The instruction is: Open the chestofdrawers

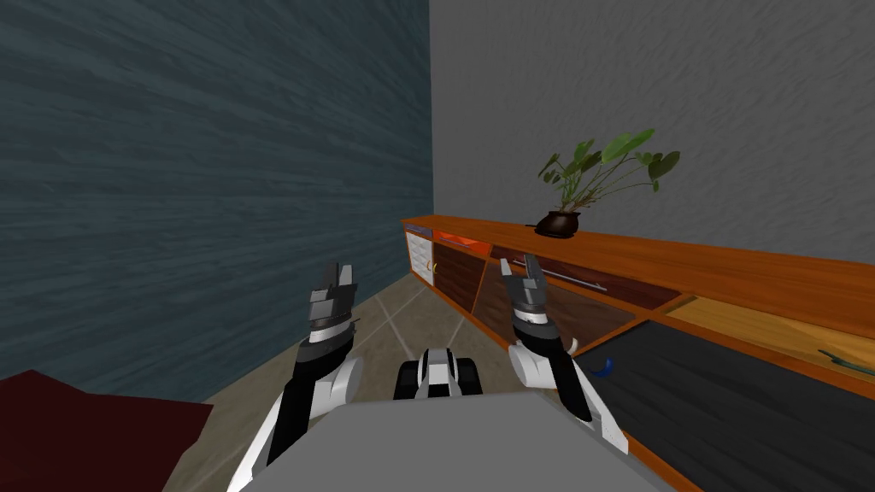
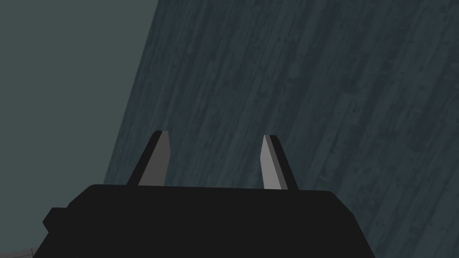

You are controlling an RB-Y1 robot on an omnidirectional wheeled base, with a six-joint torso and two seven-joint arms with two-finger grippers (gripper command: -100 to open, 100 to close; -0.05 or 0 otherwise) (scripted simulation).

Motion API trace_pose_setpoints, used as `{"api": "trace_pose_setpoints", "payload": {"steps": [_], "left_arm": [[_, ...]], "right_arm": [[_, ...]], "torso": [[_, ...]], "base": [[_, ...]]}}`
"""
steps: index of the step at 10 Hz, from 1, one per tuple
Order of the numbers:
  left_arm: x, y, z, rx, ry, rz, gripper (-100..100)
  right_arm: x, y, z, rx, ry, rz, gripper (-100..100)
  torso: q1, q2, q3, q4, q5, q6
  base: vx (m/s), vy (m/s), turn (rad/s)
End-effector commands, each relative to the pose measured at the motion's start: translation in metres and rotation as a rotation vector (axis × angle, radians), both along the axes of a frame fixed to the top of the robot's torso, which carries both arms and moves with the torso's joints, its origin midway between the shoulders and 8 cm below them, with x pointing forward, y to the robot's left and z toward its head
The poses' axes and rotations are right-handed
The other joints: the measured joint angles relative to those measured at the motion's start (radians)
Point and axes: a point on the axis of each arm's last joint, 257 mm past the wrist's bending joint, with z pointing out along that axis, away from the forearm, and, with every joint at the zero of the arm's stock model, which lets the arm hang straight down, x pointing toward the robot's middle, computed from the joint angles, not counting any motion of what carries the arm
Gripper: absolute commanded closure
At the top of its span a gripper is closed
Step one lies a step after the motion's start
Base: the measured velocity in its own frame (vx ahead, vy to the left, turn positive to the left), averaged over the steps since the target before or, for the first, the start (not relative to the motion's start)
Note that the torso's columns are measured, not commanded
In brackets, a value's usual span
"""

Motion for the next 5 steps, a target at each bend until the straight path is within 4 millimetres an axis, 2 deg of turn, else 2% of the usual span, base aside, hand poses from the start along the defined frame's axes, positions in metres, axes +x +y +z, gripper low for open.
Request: {"api": "trace_pose_setpoints", "payload": {"steps": [1,5], "left_arm": [[0.000,0.000,0.000,0.000,0.000,0.000,0],[0.000,0.000,0.000,0.000,0.000,0.000,0]], "right_arm": [[0.010,0.007,-0.012,-0.141,0.030,-0.057,-100],[0.029,0.012,-0.036,-0.386,0.070,-0.176,-100]], "torso": [[0.000,0.000,0.000,0.000,0.000,0.000],[-0.001,0.001,0.000,0.000,0.000,0.000]], "base": [[0.059,0.052,-0.020],[0.070,0.052,-0.023]]}}
